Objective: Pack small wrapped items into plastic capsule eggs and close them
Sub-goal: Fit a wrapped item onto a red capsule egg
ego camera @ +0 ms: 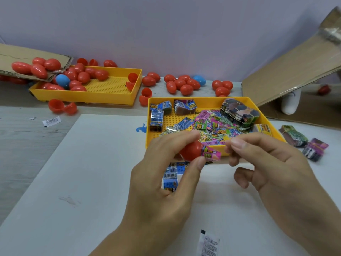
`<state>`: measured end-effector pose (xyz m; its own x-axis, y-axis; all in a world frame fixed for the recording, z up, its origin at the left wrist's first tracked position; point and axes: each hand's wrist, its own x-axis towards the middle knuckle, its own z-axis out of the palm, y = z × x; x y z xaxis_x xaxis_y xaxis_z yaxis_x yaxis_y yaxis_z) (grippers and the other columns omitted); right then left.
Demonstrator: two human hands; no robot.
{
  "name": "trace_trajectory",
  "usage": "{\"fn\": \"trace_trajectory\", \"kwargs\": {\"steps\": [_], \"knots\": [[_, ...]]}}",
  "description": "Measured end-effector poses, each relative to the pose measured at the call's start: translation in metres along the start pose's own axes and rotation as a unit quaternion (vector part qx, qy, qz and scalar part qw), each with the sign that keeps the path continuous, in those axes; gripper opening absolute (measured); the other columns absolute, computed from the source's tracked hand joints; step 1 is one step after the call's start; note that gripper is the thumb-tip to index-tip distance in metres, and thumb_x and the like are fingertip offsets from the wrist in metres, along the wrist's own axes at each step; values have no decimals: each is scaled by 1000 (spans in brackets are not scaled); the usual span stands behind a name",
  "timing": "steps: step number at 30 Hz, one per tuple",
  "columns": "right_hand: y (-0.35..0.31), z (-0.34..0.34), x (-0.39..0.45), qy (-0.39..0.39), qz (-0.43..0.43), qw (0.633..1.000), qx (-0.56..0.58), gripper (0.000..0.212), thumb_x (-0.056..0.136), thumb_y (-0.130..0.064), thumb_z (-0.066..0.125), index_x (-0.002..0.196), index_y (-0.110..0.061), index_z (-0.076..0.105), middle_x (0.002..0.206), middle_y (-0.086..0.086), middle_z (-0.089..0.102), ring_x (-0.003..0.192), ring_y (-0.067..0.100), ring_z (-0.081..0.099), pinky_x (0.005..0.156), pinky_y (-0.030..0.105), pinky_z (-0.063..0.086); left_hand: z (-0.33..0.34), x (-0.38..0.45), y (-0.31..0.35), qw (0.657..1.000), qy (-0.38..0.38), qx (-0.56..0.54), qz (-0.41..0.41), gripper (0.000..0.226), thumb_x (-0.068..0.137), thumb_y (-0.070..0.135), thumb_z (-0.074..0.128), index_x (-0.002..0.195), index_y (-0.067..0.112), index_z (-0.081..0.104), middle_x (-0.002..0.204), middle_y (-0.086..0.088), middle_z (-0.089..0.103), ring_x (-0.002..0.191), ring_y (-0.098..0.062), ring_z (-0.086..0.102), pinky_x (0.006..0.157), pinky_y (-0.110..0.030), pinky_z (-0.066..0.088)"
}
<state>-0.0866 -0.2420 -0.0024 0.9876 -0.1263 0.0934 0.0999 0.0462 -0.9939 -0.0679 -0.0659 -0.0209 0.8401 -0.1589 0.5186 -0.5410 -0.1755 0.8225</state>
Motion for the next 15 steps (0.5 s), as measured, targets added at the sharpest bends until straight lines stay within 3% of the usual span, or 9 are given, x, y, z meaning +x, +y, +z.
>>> {"fn": "trace_trajectory", "kwargs": {"steps": [4,7,10,15], "knots": [[0,1,-1,-29,61,998,-11,34,58,-32,85,87,-15,79,78,11,70,67,15,62,49,23,47,1,1,0,1000,-21,9,6,39,81,25,70,117,31,55,119,16,61,117,-8,59,88,-29,52],[0,1,-2,-72,84,994,-3,41,66,-45,81,90,-11,79,83,13,73,72,15,69,50,25,51,1,-2,1,998,-25,29,45,39,87,31,66,124,28,53,123,9,62,121,-10,57,90,-35,53],[-5,3,-2,-86,115,989,17,34,74,-40,76,86,-9,79,83,11,74,74,18,70,49,26,50,0,-1,2,998,-33,26,36,43,87,34,70,124,30,49,123,11,61,121,-12,58,91,-39,54],[-10,3,1,-116,174,975,74,28,75,-29,78,88,-4,79,86,17,74,75,23,73,48,26,51,0,4,4,994,-63,73,44,42,86,36,60,125,31,46,125,16,57,123,5,51,97,-25,49]]}}
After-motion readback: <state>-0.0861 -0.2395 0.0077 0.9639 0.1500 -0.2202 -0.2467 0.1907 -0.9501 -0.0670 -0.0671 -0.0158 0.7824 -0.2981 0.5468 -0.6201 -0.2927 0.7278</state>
